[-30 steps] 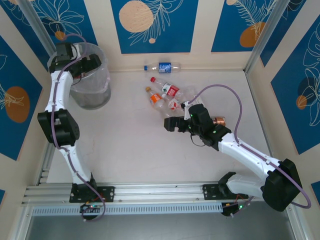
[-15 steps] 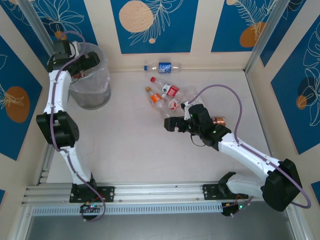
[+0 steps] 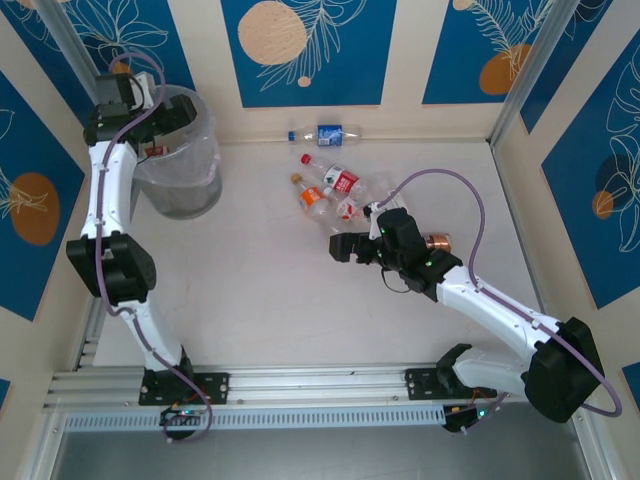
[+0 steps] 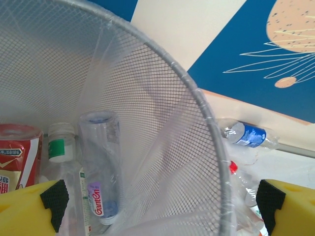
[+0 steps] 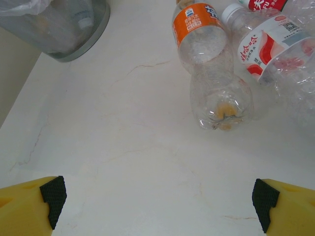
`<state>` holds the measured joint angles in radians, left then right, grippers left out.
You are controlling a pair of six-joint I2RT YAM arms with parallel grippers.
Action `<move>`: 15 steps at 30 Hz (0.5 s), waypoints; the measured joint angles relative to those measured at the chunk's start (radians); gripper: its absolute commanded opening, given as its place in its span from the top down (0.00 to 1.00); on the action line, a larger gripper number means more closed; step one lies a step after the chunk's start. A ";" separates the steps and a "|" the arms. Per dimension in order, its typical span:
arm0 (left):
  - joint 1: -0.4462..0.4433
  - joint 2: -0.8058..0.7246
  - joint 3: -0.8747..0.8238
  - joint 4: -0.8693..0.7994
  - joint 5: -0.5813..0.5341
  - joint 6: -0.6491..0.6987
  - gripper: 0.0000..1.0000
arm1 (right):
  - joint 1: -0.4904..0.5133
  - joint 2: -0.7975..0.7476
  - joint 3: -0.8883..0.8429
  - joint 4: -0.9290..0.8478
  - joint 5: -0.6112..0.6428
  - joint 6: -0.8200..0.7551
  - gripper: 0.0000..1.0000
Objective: Put the plastic bottles in the bin
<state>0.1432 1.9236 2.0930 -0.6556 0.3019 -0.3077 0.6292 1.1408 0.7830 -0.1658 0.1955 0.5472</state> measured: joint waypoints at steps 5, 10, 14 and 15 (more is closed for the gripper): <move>-0.022 -0.065 -0.015 0.009 0.008 0.000 0.01 | -0.023 0.002 0.000 -0.010 0.014 0.011 0.01; -0.076 -0.167 -0.077 0.043 0.007 0.000 0.01 | -0.056 0.004 0.003 -0.040 0.035 0.011 0.01; -0.156 -0.247 -0.151 0.084 0.001 0.000 0.01 | -0.100 0.010 0.013 -0.076 0.045 0.010 0.01; -0.181 -0.265 -0.172 0.095 -0.001 0.000 0.01 | -0.112 0.011 0.016 -0.084 0.047 0.010 0.01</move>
<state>-0.0376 1.6585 1.9205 -0.5602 0.3008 -0.3073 0.5175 1.1515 0.7994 -0.2497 0.2420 0.5571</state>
